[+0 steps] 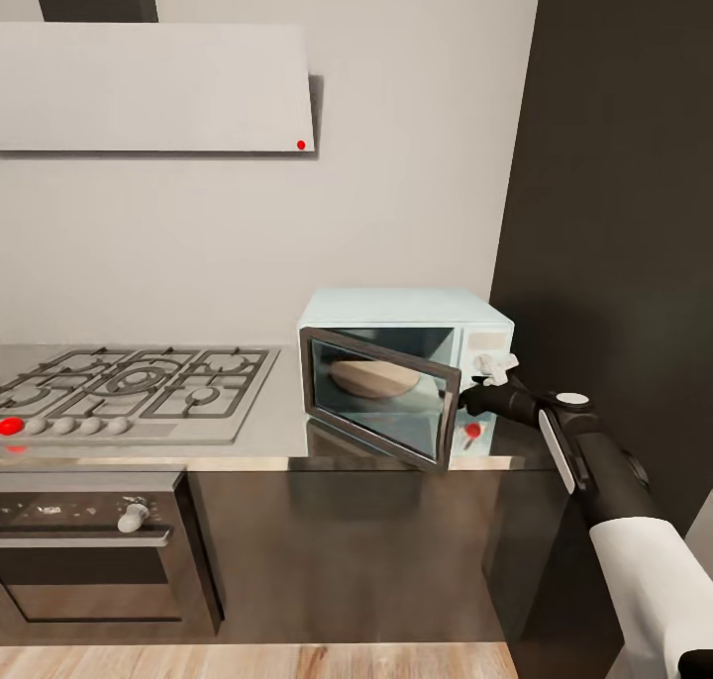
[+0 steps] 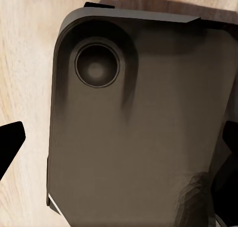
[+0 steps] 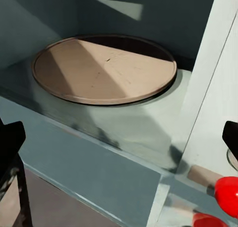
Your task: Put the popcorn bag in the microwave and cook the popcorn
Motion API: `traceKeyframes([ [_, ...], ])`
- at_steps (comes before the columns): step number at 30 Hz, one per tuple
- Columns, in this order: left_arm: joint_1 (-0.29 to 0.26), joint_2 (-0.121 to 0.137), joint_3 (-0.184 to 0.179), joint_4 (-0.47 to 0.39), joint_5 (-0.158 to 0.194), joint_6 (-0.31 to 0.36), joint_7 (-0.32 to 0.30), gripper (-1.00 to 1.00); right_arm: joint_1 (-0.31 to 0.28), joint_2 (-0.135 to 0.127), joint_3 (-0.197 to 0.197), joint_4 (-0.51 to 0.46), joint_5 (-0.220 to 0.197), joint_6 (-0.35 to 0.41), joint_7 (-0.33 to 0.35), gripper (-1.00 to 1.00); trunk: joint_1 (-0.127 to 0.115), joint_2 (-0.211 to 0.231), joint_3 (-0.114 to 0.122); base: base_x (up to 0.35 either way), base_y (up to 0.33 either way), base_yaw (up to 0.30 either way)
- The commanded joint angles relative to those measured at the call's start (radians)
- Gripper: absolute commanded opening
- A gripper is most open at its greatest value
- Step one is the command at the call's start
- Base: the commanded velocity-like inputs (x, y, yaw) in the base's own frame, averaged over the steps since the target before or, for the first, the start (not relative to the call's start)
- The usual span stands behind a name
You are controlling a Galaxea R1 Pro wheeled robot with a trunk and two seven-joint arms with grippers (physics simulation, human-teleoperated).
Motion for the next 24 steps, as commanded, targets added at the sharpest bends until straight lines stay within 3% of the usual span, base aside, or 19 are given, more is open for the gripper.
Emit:
traceKeyframes([
  [1,0.0,0.0,0.006,-0.001,0.007,-0.001,0.0,1.0,-0.001,0.0,-0.002,-0.001,0.007,0.004,0.008,1.0,0.0,-0.001,-0.001,-0.019,0.0,0.0],
  [6,0.0,0.0,0.006,-0.001,0.007,-0.001,0.0,1.0,-0.001,0.0,-0.002,-0.001,0.01,0.004,0.012,1.0,0.0,-0.001,-0.001,-0.234,0.0,0.0],
  [9,0.0,0.0,0.006,-0.001,0.007,-0.001,0.0,1.0,-0.001,0.0,-0.002,-0.002,0.013,0.004,0.055,1.0,0.0,-0.001,-0.001,-0.23,0.0,0.0],
  [12,0.0,0.0,0.005,-0.001,0.007,-0.001,0.0,1.0,-0.001,0.0,-0.001,-0.001,0.012,0.004,0.106,1.0,0.0,-0.001,-0.001,-0.048,0.0,0.0],
  [17,0.0,0.0,0.005,-0.001,0.007,-0.001,0.0,1.0,-0.001,0.007,0.004,-0.001,0.009,0.008,0.125,1.0,0.0,-0.001,-0.001,-0.004,0.0,0.0],
  [24,0.0,0.0,0.004,-0.001,0.007,-0.001,0.0,1.0,-0.001,0.014,0.005,-0.001,0.007,0.016,0.249,1.0,0.0,-0.001,-0.001,0.0,0.0,0.0],
])
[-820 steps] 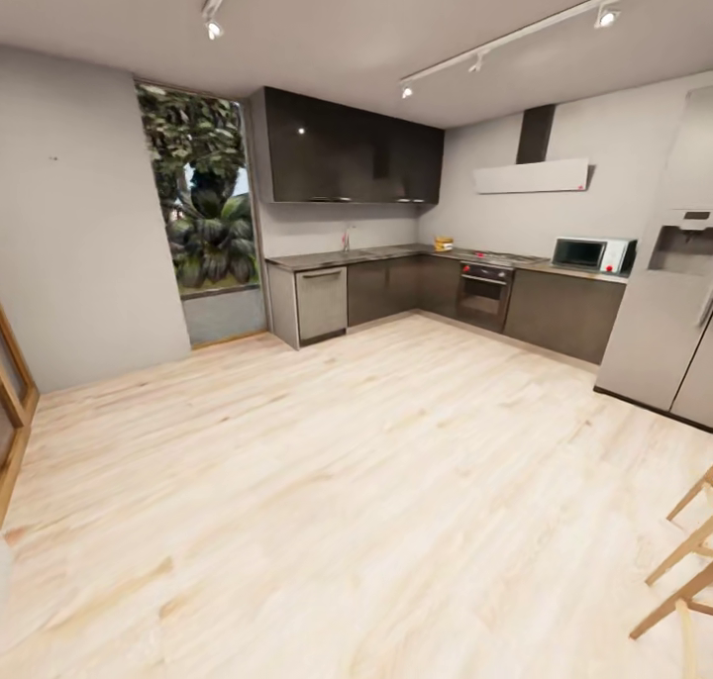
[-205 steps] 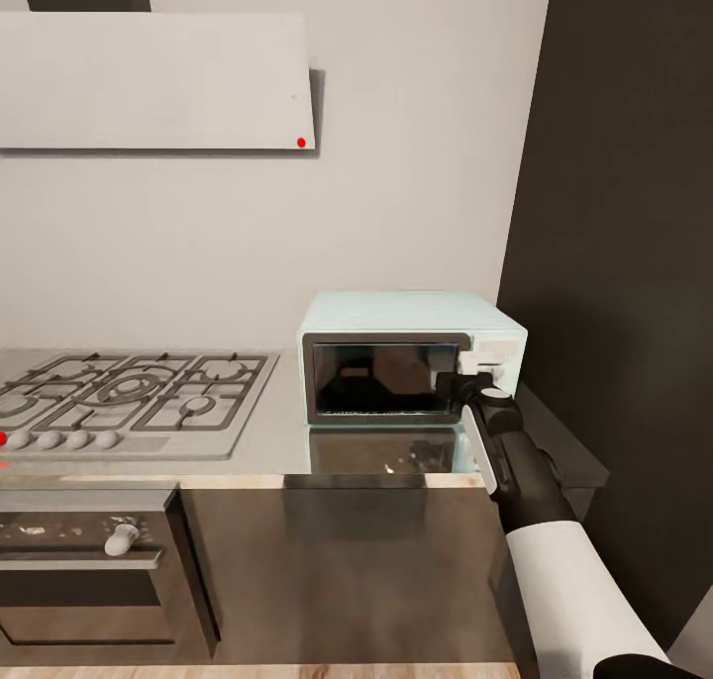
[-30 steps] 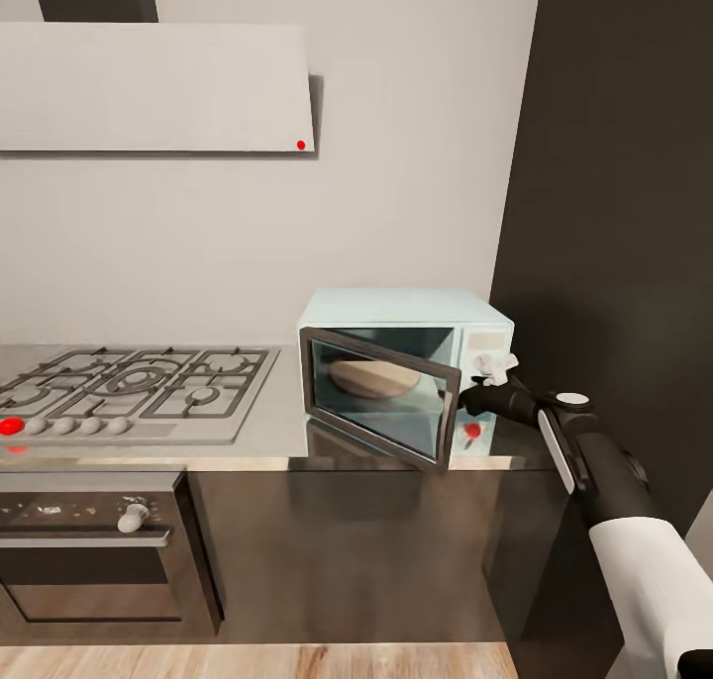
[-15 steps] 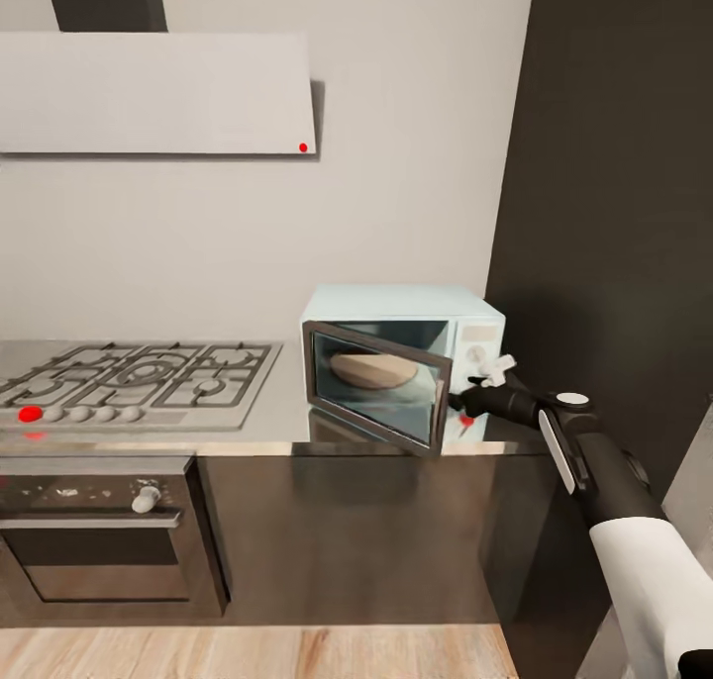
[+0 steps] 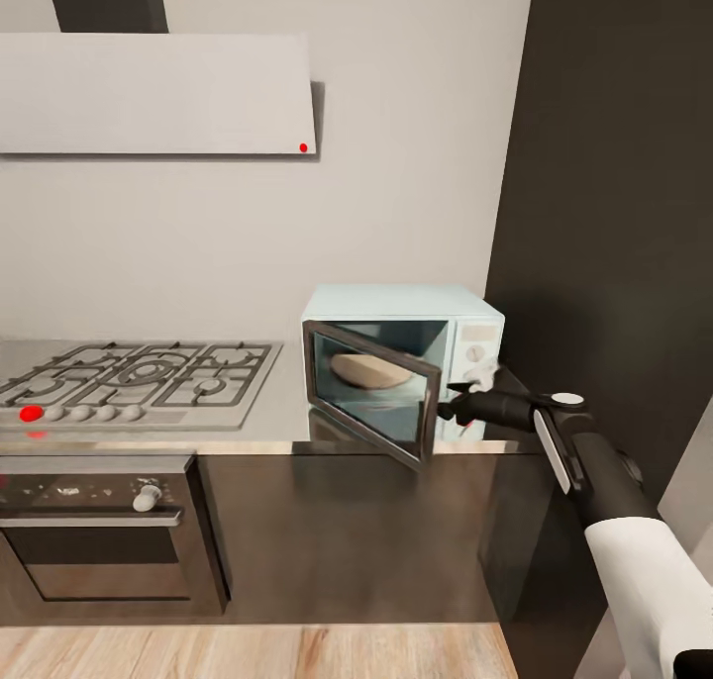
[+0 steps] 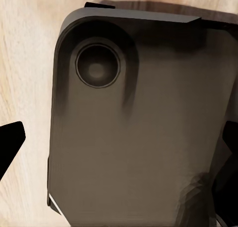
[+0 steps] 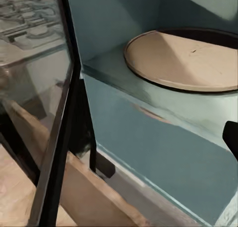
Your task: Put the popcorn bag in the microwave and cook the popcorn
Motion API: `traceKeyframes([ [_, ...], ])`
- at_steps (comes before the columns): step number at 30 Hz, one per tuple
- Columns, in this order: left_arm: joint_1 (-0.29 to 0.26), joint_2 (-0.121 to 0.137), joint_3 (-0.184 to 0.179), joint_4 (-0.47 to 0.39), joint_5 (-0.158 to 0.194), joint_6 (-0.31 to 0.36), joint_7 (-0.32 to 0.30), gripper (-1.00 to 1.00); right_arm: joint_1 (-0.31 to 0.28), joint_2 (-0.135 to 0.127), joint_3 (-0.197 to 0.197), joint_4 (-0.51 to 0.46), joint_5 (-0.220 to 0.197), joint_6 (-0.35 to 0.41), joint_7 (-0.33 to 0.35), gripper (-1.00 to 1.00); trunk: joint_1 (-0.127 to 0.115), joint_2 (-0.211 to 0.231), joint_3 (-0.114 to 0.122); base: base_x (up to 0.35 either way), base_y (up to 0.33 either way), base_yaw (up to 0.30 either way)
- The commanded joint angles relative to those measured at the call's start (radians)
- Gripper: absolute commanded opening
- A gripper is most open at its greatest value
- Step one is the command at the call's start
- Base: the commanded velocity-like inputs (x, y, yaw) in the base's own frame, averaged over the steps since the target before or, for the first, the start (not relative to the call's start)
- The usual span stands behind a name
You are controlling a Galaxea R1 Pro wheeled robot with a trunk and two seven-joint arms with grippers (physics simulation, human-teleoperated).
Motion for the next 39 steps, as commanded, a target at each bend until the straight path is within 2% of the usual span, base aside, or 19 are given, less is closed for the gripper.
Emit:
traceKeyframes([
  [1,0.0,0.0,0.006,-0.001,0.007,-0.001,0.0,1.0,-0.001,0.0,-0.001,-0.002,0.006,0.006,0.024,1.0,0.0,-0.001,-0.001,0.0,0.0,0.0],
  [6,0.0,-0.001,0.006,-0.001,0.007,-0.001,0.0,1.0,0.001,0.002,0.0,-0.007,0.009,0.008,0.046,1.0,0.0,-0.001,-0.001,0.0,0.0,0.0],
  [14,0.0,-0.001,0.007,-0.001,0.007,-0.001,0.0,1.0,0.001,0.002,-0.001,-0.008,0.014,0.011,0.04,1.0,0.0,-0.001,-0.001,-0.018,0.017,0.0],
  [39,0.0,0.0,0.006,-0.001,0.007,-0.001,0.0,1.0,0.001,0.002,0.001,-0.006,0.008,0.011,0.041,1.0,0.0,-0.001,-0.001,-0.215,0.228,0.0],
])
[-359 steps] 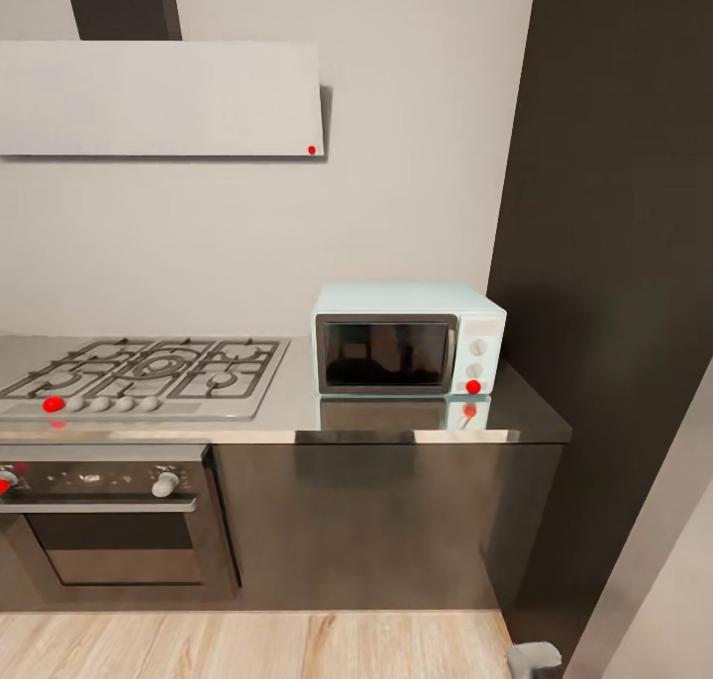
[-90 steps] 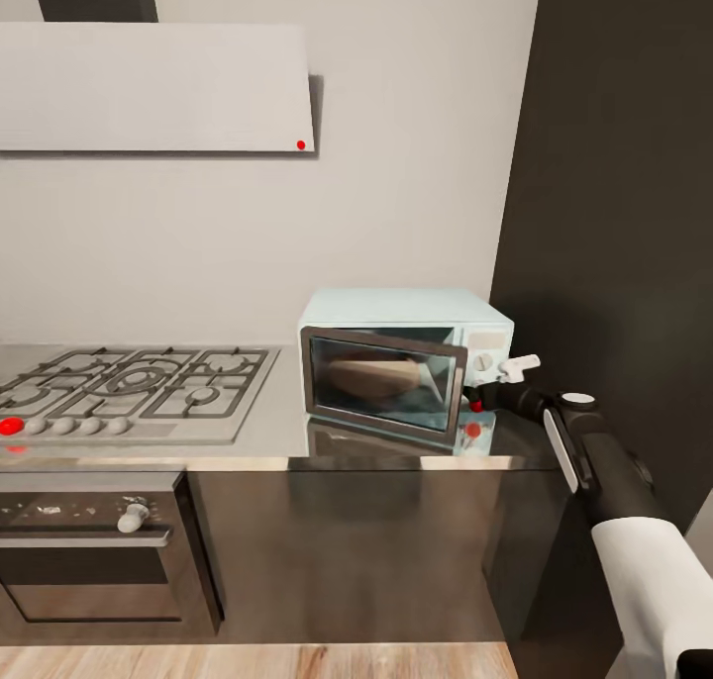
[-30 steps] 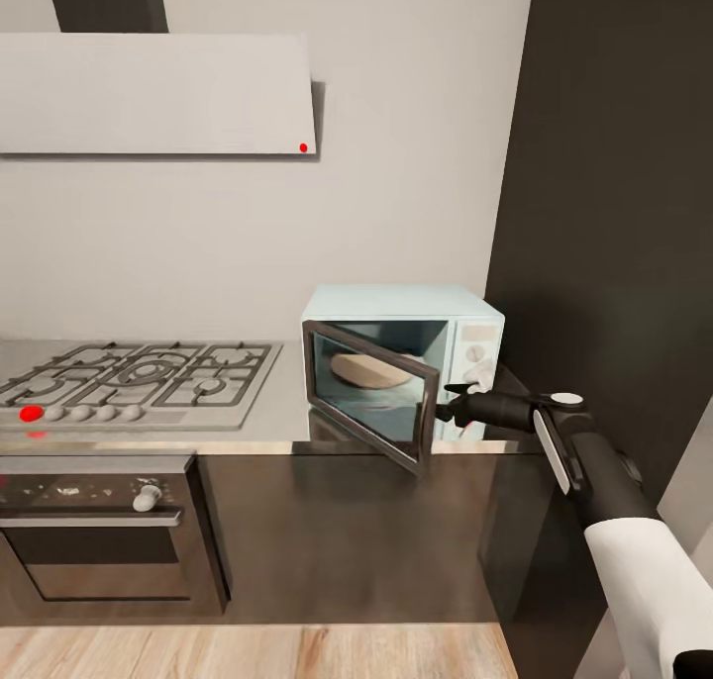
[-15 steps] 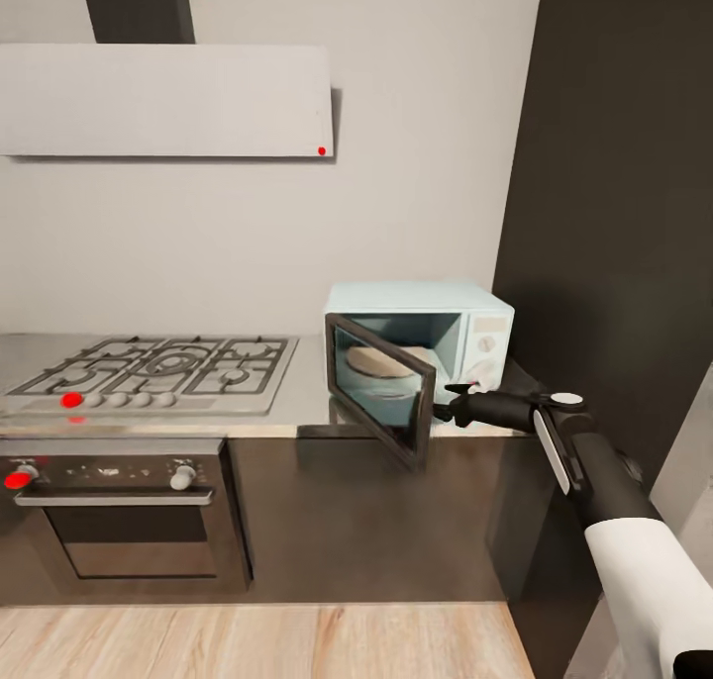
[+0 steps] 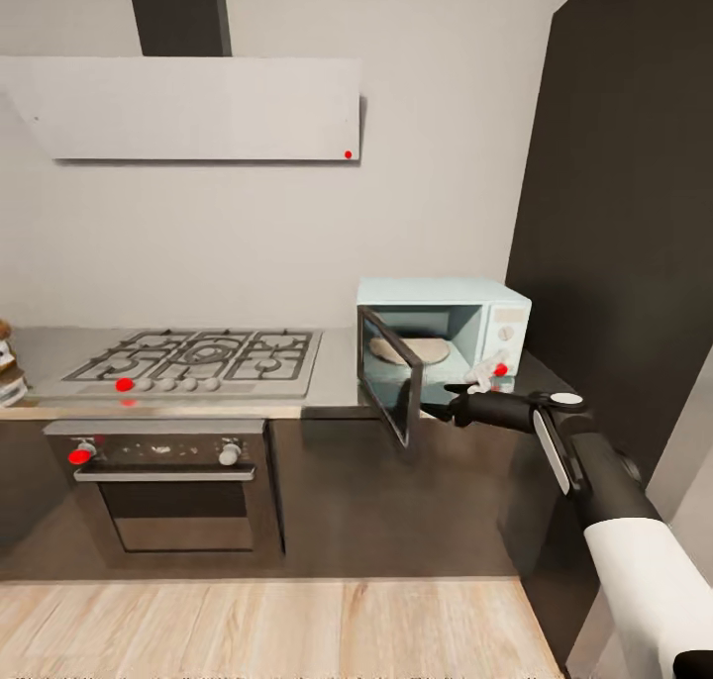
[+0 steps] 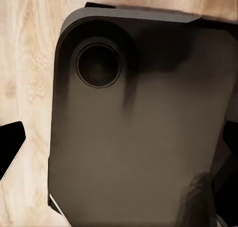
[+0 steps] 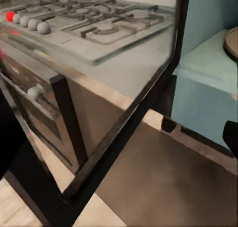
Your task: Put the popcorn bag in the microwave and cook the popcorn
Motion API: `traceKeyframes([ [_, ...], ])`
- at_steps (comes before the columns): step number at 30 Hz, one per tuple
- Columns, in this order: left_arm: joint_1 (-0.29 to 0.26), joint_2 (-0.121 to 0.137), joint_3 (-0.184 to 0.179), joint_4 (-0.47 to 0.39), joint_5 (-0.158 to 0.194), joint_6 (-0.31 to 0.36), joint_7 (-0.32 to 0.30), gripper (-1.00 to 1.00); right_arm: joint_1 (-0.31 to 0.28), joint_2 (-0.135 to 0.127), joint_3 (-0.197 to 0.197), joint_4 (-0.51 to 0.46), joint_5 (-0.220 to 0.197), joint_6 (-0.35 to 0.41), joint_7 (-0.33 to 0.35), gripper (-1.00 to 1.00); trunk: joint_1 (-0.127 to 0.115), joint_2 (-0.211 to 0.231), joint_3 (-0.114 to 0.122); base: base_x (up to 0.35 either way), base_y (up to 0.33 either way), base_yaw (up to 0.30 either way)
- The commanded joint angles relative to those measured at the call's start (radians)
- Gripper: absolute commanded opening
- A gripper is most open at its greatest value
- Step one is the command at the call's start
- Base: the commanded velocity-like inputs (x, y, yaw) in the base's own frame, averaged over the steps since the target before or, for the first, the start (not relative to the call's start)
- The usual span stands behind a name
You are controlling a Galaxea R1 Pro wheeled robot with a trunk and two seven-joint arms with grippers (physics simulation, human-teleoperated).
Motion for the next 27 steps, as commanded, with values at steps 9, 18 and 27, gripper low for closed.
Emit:
traceKeyframes([
  [9,0.0,0.0,0.007,-0.001,0.006,-0.001,0.0,1.0,-0.001,0.002,-0.002,0.0,0.005,0.006,0.006,1.0,0.0,-0.001,-0.001,-0.06,0.249,0.0],
  [18,0.0,0.0,0.007,-0.001,0.007,-0.001,0.0,1.0,-0.001,0.002,-0.002,0.0,0.005,0.007,0.006,1.0,0.0,-0.001,-0.001,-0.001,0.156,0.0],
  [27,0.0,0.0,0.007,-0.001,0.007,-0.001,0.0,1.0,-0.001,0.002,-0.002,0.0,0.005,0.007,0.006,1.0,0.0,-0.001,-0.001,0.0,0.111,0.0],
])
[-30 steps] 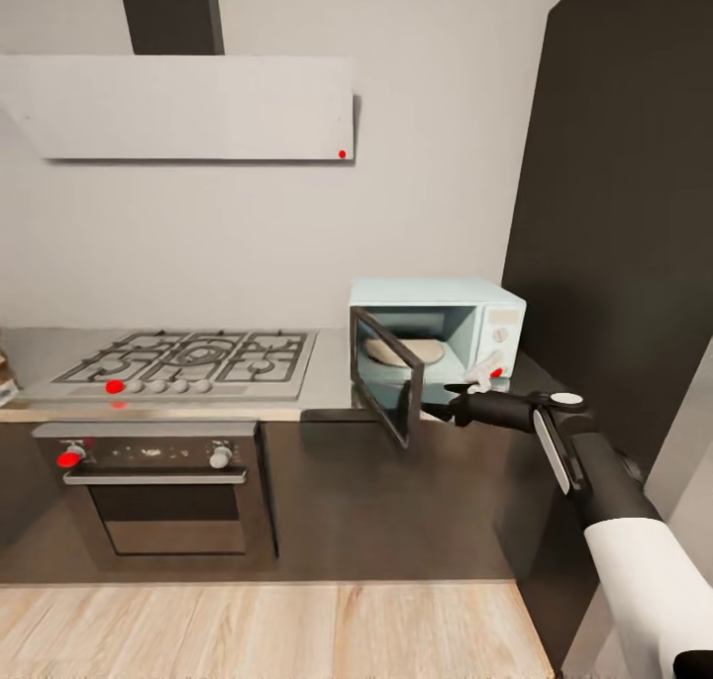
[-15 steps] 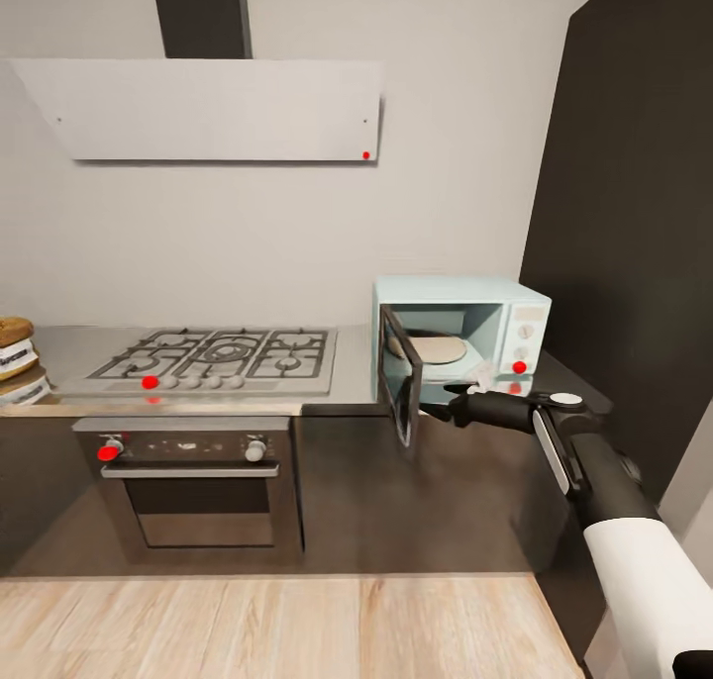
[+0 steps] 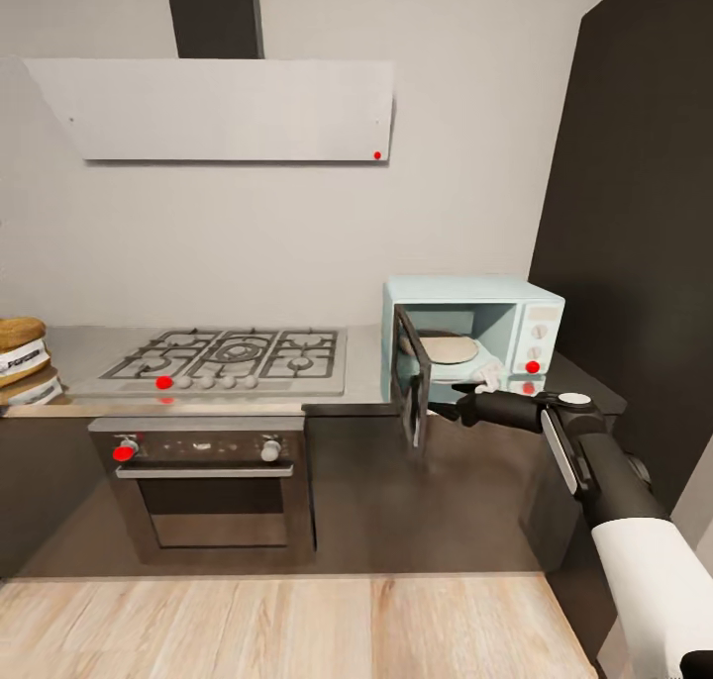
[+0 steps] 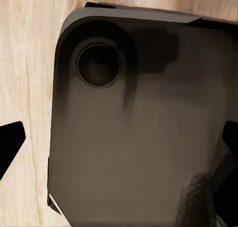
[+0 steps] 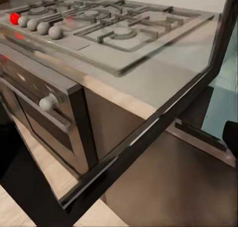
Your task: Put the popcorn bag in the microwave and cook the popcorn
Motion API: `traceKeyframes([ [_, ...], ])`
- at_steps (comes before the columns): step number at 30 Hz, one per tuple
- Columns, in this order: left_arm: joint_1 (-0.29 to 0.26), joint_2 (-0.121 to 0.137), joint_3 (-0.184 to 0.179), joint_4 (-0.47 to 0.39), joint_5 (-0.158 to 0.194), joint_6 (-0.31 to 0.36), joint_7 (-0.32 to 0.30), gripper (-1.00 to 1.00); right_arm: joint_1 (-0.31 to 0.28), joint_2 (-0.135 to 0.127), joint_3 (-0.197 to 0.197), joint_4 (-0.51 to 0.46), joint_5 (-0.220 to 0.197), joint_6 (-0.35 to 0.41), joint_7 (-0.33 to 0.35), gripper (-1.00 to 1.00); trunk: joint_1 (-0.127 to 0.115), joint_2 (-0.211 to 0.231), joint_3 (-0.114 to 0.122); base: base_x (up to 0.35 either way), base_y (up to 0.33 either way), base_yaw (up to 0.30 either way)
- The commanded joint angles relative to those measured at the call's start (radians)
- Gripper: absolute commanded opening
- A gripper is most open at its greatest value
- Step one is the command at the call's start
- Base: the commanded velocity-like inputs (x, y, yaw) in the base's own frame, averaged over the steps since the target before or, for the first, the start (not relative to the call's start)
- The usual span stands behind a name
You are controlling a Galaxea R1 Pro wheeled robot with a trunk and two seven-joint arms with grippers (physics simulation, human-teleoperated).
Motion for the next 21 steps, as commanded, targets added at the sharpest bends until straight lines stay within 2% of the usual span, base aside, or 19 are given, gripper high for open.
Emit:
traceKeyframes([
  [1,0.0,0.0,0.005,0.0,0.007,-0.002,0.0,1.0,-0.001,0.022,0.012,-0.002,0.001,0.008,0.009,1.0,0.0,0.0,-0.001,0.0,0.25,0.0],
  [5,0.0,0.0,0.005,-0.001,0.006,-0.002,0.0,1.0,-0.001,0.022,0.012,0.0,0.001,0.007,0.009,1.0,0.0,0.0,-0.001,0.0,0.136,0.0],
  [17,0.0,0.0,0.005,0.0,0.006,-0.002,0.0,1.0,-0.001,0.006,0.006,0.029,0.002,0.002,0.005,1.0,0.0,0.0,-0.001,0.0,0.003,0.0],
  [19,0.0,0.0,0.005,0.0,0.006,-0.002,0.0,1.0,-0.001,0.003,0.003,0.054,0.002,-0.004,-0.032,1.0,0.0,0.0,-0.001,0.0,0.0,0.0],
  [21,0.0,0.0,0.005,-0.001,0.006,-0.002,0.0,1.0,-0.001,-0.013,0.003,0.072,0.002,-0.007,-0.096,1.0,0.0,0.0,-0.001,0.0,0.0,0.0],
])
